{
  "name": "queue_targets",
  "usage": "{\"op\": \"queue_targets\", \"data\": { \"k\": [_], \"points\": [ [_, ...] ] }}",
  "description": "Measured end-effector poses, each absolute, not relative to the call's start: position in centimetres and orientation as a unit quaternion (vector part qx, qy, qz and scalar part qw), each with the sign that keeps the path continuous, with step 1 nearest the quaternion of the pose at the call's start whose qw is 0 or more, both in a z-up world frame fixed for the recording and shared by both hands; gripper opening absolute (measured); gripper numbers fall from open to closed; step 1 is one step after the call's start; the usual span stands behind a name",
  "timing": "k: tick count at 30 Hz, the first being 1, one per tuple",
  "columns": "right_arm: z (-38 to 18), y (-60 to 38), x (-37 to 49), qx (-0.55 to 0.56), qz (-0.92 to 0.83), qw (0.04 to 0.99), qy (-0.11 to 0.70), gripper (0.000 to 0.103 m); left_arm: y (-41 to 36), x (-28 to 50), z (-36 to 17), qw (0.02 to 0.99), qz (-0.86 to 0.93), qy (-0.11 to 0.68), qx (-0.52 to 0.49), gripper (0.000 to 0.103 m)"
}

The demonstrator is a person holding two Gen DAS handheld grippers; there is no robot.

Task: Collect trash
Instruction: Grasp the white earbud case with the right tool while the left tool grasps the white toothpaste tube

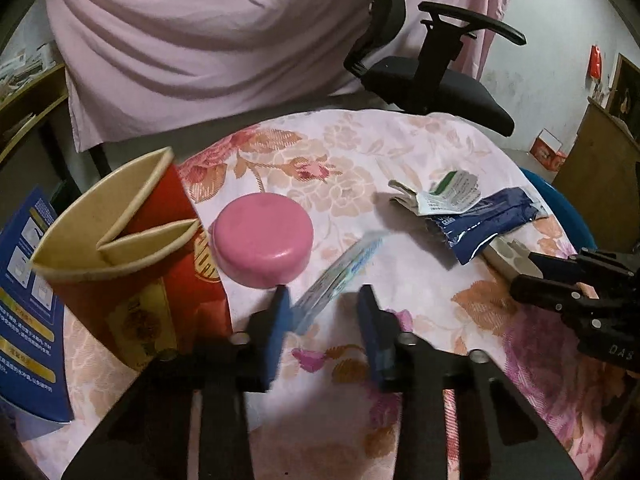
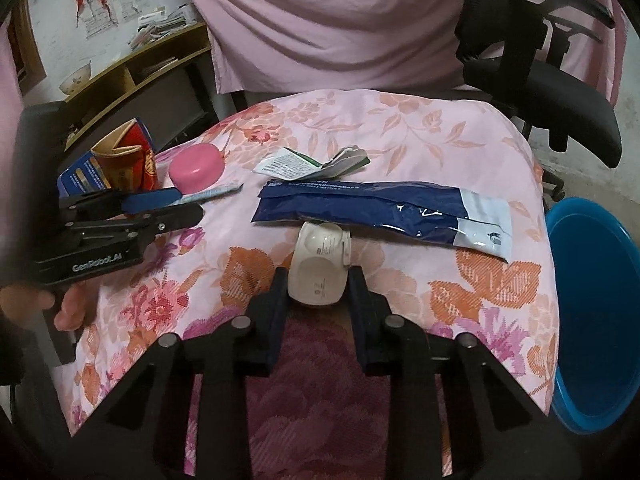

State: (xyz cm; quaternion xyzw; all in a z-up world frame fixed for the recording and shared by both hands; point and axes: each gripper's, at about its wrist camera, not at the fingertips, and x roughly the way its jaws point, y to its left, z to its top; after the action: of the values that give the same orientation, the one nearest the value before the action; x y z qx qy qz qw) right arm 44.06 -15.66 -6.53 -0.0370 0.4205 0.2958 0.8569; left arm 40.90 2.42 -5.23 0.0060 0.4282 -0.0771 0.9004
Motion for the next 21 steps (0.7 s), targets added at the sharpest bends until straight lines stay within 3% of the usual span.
{"op": "queue_targets", "data": {
  "k": [5, 10, 21],
  "points": [
    [-6.4, -16.0, 43.7, -0.040, 0.295, 0.857, 0.421, 0.056, 1.6, 40.6, -5.1, 0.897, -0.090, 0.433, 0.018, 0.017],
    [-6.6, -16.2, 43.9, -0.038, 0.296, 0.854, 0.426, 0.056, 0.1, 40.7, -5.0, 0.896, -0.093, 0.432, 0.038, 0.001],
    [-6.5, -16.4, 43.2, -0.040, 0.298, 0.856, 0.421, 0.056, -0.9, 39.7, -4.9, 0.903, -0.077, 0.421, 0.039, 0.001]
  ]
}}
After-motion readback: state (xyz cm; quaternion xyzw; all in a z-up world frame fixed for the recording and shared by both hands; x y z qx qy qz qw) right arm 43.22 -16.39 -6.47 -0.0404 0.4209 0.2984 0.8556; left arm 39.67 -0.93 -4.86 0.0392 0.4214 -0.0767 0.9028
